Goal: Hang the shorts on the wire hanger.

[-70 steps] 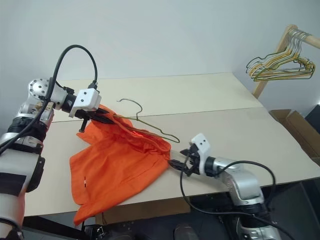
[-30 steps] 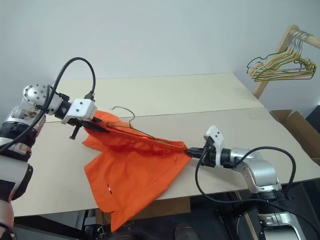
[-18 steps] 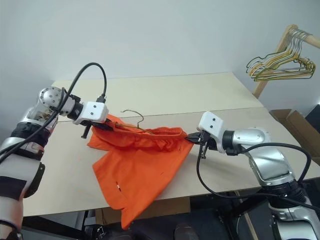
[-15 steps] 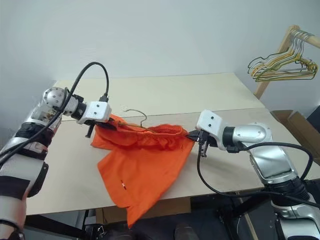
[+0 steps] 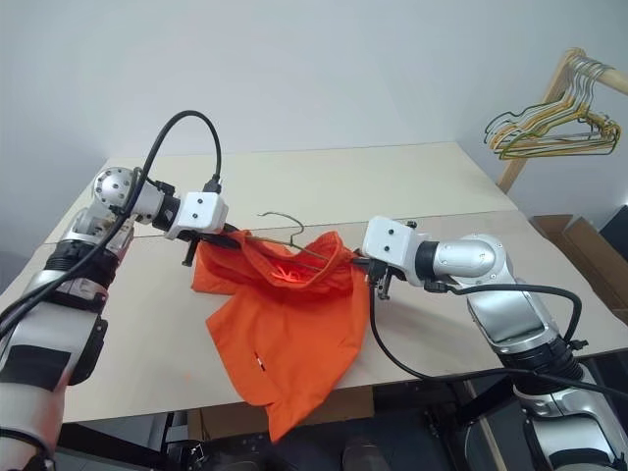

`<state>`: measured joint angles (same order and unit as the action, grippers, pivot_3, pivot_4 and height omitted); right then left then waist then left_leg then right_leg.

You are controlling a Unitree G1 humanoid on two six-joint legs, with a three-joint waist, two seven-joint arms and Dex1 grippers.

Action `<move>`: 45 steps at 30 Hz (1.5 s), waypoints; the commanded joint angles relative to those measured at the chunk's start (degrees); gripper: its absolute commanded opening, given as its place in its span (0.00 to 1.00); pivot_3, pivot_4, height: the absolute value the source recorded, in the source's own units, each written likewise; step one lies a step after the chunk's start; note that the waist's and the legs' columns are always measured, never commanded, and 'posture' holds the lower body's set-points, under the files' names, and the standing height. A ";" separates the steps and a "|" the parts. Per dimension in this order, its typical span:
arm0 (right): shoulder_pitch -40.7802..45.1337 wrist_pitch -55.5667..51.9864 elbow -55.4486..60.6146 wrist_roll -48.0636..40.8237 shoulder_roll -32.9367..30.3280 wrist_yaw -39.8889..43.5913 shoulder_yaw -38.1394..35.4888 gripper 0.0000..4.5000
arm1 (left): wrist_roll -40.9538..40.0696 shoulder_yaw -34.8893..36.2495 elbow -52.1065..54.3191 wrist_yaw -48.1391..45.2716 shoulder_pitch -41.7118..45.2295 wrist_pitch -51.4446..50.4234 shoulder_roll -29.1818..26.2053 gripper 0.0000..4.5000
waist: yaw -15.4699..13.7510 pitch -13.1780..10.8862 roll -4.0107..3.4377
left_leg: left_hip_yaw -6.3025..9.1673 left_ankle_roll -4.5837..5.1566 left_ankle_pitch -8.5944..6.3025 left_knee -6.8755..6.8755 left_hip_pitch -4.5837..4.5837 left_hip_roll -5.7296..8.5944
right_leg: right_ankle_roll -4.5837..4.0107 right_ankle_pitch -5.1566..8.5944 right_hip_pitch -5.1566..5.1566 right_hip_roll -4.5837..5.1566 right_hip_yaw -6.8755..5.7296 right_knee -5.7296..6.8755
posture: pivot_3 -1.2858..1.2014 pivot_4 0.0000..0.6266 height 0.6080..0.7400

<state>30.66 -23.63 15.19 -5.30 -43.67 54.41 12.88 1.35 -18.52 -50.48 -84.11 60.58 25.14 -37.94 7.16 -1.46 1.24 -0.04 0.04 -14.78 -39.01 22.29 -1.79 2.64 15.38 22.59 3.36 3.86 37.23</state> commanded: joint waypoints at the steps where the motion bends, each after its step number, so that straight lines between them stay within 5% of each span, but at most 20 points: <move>1: 0.12 1.20 0.36 0.02 -0.21 0.62 -0.88 0.47 | -1.48 3.04 1.80 0.38 0.58 0.25 -0.11 0.00 | -0.01 0.00 0.00 | 0.00 0.00 0.00 0.00 0.00 0.00 | 0.00 0.00 0.00 0.00 0.00 0.01 | 0.46 0.00 1.00; 2: -0.23 1.00 -0.25 -0.23 -0.37 1.13 -0.89 0.55 | -1.81 3.34 2.02 0.16 0.51 0.02 -0.05 0.00 | -0.02 0.00 0.00 | 0.00 0.00 0.00 0.00 0.00 0.00 | 0.00 0.00 0.00 0.00 0.00 0.01 | 0.46 0.00 1.00; 18: -2.18 -2.92 -6.43 -8.95 8.14 0.47 -4.00 0.55 | 0.04 3.42 5.52 -2.48 -2.74 -0.21 -0.42 0.00 | 0.18 0.00 0.00 | 0.02 0.00 0.00 0.00 -0.05 0.00 | -0.01 -0.01 -0.03 -0.01 0.00 0.05 | 0.47 0.00 1.00; 38: -2.34 -3.75 -8.33 -5.84 11.45 -1.18 -0.69 0.55 | -2.98 5.51 10.13 -3.80 -3.89 -3.39 1.70 0.00 | 0.13 0.00 0.00 | 0.03 0.00 0.00 0.00 -0.07 0.00 | -0.01 0.00 -0.05 -0.02 0.00 0.06 | 0.47 0.00 1.00; 41: -2.17 -5.37 -8.37 -6.05 11.21 -0.84 -0.84 0.42 | -2.89 5.63 9.84 -3.71 -4.02 -3.32 1.62 0.00 | 0.09 0.00 0.00 | 0.03 0.00 0.00 -0.01 -0.07 0.00 | -0.01 0.00 -0.05 -0.01 0.00 0.07 | 0.47 0.00 1.00; 45: -2.43 -6.25 -7.91 -5.68 10.71 -1.30 -1.29 0.11 | -2.65 5.96 8.71 -2.94 -4.09 -2.80 1.41 0.00 | 0.05 0.00 0.00 | 0.03 0.00 0.00 -0.01 -0.06 0.01 | -0.01 -0.01 -0.05 0.01 0.00 0.06 | 0.46 0.00 1.00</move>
<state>26.72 -29.37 6.12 -10.44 -32.23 53.59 13.52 -0.21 -14.52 -42.05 -88.02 55.83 21.33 -35.76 7.21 -1.45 1.24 -0.01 0.04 -14.78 -39.03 22.23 -1.78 2.63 15.37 22.54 3.37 3.85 37.30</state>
